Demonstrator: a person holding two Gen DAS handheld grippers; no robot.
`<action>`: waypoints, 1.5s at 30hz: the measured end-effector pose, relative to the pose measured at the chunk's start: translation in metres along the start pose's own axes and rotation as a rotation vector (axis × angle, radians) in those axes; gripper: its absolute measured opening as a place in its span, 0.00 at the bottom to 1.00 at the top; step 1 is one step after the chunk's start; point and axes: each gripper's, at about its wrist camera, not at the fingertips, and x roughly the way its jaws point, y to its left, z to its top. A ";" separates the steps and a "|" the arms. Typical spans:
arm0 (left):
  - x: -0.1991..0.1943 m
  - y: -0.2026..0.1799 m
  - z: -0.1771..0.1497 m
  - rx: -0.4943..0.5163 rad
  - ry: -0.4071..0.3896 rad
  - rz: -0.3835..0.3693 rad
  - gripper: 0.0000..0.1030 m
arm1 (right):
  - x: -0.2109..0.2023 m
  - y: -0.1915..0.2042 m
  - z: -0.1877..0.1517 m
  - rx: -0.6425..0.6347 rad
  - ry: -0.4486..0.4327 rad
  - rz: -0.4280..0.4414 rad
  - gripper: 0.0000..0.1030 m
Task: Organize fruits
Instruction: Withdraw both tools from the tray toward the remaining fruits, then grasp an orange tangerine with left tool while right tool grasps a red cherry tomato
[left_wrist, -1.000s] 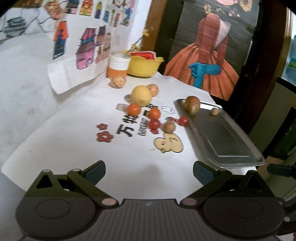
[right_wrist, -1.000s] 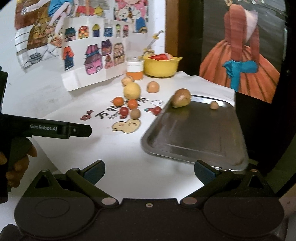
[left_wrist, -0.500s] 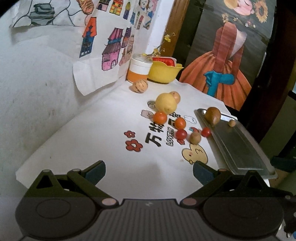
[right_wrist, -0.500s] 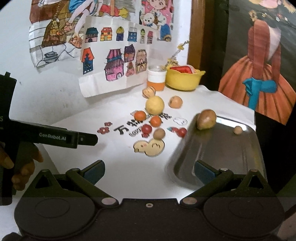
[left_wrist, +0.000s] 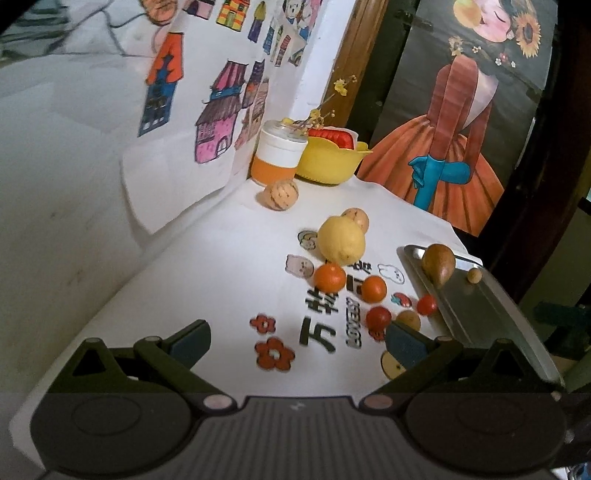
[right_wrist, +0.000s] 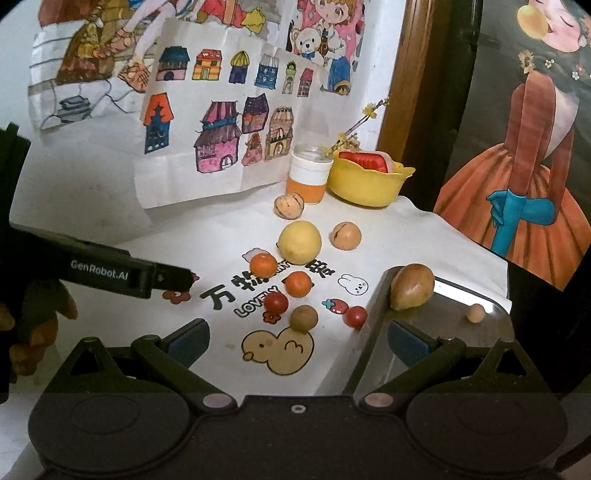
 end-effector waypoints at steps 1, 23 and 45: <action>0.004 -0.001 0.003 0.004 0.000 -0.001 1.00 | 0.005 0.000 0.001 0.002 0.005 0.003 0.99; 0.086 -0.007 0.031 0.038 0.064 -0.043 0.99 | 0.080 0.017 0.000 -0.142 0.010 0.023 0.95; 0.112 -0.013 0.035 0.067 0.074 -0.115 0.61 | 0.114 0.032 0.004 -0.268 0.037 0.016 0.44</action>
